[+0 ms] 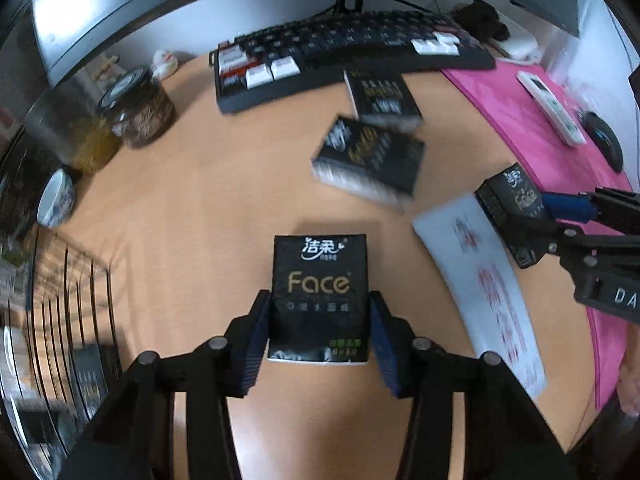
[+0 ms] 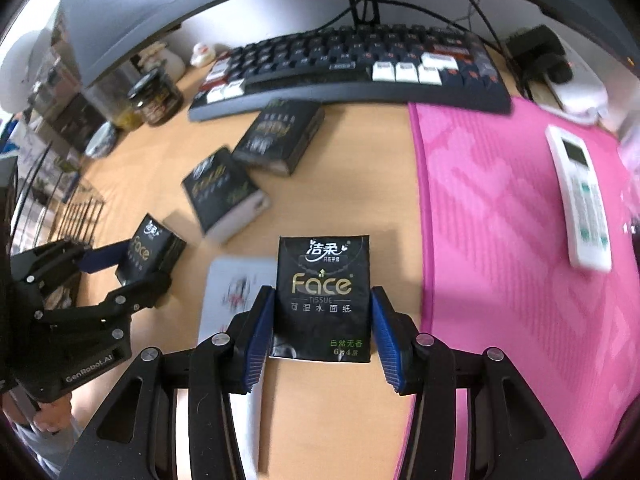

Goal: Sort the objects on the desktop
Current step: 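Grasp a black Face tissue pack with the right gripper while the left grasps another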

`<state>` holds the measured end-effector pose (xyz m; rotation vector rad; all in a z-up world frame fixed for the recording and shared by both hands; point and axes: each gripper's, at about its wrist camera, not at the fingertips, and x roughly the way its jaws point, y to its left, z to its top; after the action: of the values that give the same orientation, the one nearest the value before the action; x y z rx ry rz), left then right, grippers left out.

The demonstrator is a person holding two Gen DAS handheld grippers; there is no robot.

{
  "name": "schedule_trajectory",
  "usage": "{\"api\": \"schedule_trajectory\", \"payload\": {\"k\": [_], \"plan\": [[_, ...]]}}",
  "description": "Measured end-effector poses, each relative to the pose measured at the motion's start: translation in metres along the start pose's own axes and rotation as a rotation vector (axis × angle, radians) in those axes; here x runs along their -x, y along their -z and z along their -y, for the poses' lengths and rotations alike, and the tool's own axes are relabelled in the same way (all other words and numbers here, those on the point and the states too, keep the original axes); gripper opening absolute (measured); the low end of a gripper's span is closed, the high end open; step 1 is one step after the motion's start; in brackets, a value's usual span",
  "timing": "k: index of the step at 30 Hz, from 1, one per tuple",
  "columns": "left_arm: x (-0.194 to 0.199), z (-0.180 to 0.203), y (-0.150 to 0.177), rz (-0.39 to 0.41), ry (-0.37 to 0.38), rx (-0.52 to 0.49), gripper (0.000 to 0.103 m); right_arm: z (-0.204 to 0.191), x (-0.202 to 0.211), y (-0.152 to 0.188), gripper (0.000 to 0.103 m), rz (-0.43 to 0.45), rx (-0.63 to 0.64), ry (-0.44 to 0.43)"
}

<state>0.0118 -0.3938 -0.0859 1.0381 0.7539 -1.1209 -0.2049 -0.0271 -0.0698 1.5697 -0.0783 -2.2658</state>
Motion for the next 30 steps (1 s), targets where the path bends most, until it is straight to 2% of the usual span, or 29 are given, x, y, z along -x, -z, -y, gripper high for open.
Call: {"api": "schedule_trajectory", "payload": {"k": [6, 11, 14, 15, 16, 20, 26, 28, 29, 30], "plan": [[0.02, 0.013, 0.047, -0.032, 0.009, 0.029, 0.052, -0.004, 0.024, 0.043, 0.048, -0.003, 0.02, 0.01], [0.033, 0.023, 0.073, -0.035, 0.022, 0.036, 0.052, -0.007, 0.03, 0.074, 0.048, -0.025, 0.03, 0.063], [0.037, 0.027, 0.075, -0.02, 0.007, 0.029, 0.061, -0.011, 0.033, 0.08, 0.048, -0.006, 0.051, 0.076], [0.038, 0.026, 0.076, -0.009, 0.009, 0.033, 0.069, -0.011, 0.033, 0.081, 0.049, 0.002, 0.049, 0.086], [0.04, 0.025, 0.075, 0.003, 0.009, 0.036, 0.072, -0.011, 0.034, 0.081, 0.05, 0.01, 0.045, 0.095], [0.039, 0.02, 0.073, 0.01, 0.001, 0.038, 0.072, -0.006, 0.03, 0.08, 0.054, 0.004, 0.024, 0.098], [0.033, 0.014, 0.075, -0.009, -0.002, 0.048, 0.071, -0.009, 0.03, 0.08, 0.055, 0.015, 0.032, 0.112], [0.033, 0.016, 0.076, -0.013, 0.001, 0.042, 0.057, -0.012, 0.031, 0.081, 0.047, 0.018, 0.043, 0.112], [0.032, 0.017, 0.076, -0.023, 0.001, 0.039, 0.052, -0.013, 0.032, 0.081, 0.047, 0.016, 0.044, 0.112], [0.031, 0.017, 0.077, -0.028, -0.001, 0.038, 0.052, -0.014, 0.033, 0.082, 0.047, 0.017, 0.043, 0.109]]}}
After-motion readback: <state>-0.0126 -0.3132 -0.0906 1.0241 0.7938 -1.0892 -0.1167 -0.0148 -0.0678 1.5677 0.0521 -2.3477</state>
